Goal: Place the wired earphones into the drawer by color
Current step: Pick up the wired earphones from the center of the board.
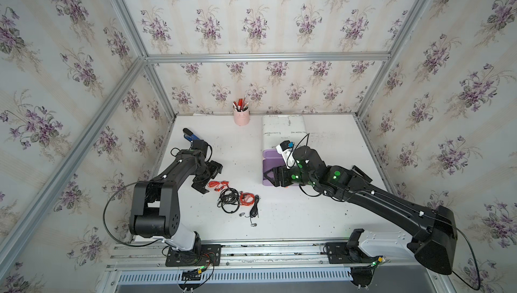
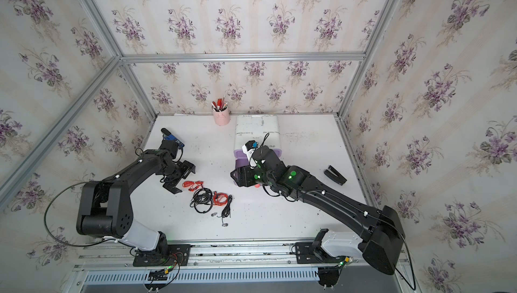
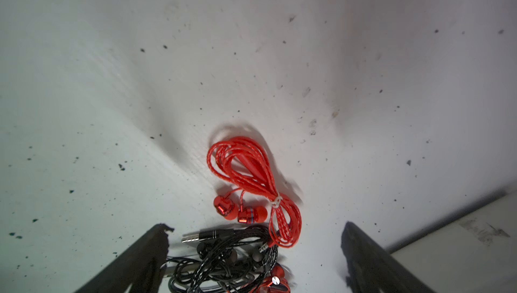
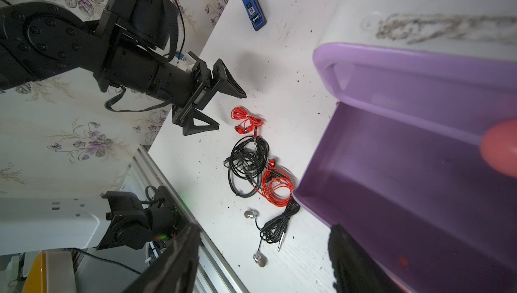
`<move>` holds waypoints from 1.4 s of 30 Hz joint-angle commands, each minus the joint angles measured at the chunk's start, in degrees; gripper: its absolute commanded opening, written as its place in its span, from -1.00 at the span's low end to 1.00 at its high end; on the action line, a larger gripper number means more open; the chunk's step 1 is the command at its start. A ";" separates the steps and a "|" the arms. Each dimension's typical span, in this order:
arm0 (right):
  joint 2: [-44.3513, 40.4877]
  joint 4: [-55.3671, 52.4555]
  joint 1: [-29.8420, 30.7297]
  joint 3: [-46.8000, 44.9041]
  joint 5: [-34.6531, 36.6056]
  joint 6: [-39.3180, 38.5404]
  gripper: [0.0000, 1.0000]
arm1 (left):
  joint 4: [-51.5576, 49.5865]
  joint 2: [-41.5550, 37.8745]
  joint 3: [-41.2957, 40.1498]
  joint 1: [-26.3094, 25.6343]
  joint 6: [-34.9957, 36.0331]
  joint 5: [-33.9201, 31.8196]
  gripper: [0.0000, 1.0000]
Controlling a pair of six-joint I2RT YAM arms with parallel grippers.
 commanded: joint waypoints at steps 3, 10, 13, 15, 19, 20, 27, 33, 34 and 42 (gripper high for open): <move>-0.13 2.50 -0.05 -1.05 0.10 0.39 0.50 | -1.98 2.02 1.34 -0.04 -1.48 -2.18 0.95; -0.72 2.59 -0.05 -2.00 1.17 0.33 0.49 | 0.45 6.55 1.70 -0.04 -0.37 -1.47 0.68; -1.37 2.54 -0.05 -2.66 1.57 0.53 0.48 | 0.97 8.08 1.72 -0.02 0.00 -1.74 0.51; -1.78 2.55 -0.05 -3.03 1.98 0.58 0.48 | 1.17 8.71 1.97 0.05 0.61 -2.38 0.36; -3.33 2.88 -0.09 -4.07 2.89 0.74 0.48 | 1.40 9.59 2.16 0.05 1.55 -2.58 0.01; -3.49 3.03 -0.05 -4.20 2.95 0.74 0.47 | 1.45 9.55 1.93 0.06 1.56 -2.67 -0.05; -3.65 3.06 -0.05 -4.71 2.92 1.08 0.47 | 2.29 10.06 2.41 0.21 2.56 -2.84 -0.37; -4.75 3.06 -0.05 -5.28 3.92 1.09 0.46 | 5.45 10.85 2.81 0.40 4.70 -1.11 -0.67; -4.87 2.82 -0.04 -5.20 4.19 1.09 0.46 | 5.86 10.99 3.06 0.40 5.33 -0.61 -0.73; -5.40 2.43 -0.05 -4.79 4.56 1.26 0.46 | 6.90 8.36 5.18 0.49 8.57 1.70 -0.99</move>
